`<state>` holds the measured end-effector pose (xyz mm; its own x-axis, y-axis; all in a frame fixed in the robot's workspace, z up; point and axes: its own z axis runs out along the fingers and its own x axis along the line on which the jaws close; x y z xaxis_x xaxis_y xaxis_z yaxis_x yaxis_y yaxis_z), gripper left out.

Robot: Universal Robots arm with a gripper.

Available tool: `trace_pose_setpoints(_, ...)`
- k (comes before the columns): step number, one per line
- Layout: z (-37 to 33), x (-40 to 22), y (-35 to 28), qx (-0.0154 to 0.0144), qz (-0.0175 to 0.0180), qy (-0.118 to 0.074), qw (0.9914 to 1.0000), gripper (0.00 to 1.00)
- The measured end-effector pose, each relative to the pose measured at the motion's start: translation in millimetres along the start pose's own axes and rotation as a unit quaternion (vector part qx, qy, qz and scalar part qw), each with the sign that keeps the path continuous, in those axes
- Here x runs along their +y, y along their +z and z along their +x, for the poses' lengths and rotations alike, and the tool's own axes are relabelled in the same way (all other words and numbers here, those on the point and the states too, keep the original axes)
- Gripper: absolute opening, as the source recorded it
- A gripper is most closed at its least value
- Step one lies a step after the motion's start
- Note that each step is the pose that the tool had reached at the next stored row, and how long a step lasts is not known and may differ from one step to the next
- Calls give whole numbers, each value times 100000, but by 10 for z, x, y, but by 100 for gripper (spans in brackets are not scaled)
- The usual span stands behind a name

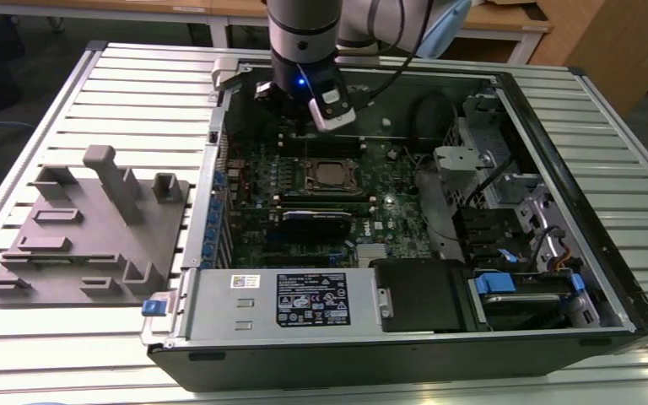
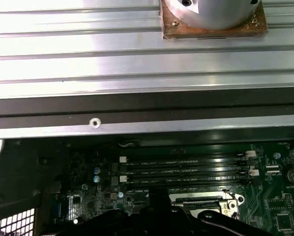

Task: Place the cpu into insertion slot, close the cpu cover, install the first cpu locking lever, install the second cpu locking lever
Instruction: 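Install the first cpu locking lever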

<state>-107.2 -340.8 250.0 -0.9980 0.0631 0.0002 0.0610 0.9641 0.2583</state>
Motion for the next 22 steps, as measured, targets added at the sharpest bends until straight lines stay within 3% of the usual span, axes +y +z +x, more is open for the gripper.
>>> trace_pose_setpoints(12,-153,9,4,2,6,4,100000,10)
trace_pose_setpoints(22,-169,10,5,0,1,4,100000,10)
